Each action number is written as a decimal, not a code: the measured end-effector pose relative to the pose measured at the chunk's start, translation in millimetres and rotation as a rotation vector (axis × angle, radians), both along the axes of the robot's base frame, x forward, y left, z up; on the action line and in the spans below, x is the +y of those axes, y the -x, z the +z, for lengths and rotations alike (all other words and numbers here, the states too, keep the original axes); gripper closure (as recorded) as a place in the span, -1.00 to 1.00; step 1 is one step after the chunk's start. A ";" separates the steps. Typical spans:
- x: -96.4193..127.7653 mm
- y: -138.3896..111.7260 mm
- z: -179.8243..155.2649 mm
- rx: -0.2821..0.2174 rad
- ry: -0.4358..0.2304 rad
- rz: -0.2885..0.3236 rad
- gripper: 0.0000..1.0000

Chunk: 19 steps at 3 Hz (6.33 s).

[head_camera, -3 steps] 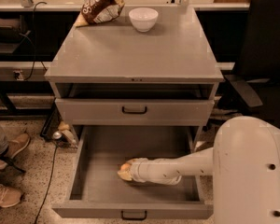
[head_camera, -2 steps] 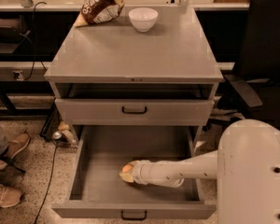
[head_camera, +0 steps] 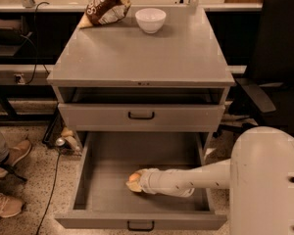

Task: Pick orange from middle drawer and place on counter

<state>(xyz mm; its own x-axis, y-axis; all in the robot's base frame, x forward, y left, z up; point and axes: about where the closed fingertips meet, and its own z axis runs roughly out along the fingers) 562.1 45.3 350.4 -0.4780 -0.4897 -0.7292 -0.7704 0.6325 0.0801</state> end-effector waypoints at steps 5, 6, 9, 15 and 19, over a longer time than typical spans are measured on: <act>-55.2 -8.9 118.6 -0.174 -0.260 0.099 1.00; -55.2 -8.9 118.6 -0.174 -0.260 0.099 1.00; -170.0 8.6 256.3 -0.436 -0.241 -0.042 1.00; -264.9 -36.9 466.1 -0.690 -0.091 -0.097 1.00; -253.5 -132.1 548.0 -0.598 -0.156 -0.135 1.00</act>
Offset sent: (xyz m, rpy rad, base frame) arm 0.0140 -0.1243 0.1943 0.4685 -0.2856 0.0853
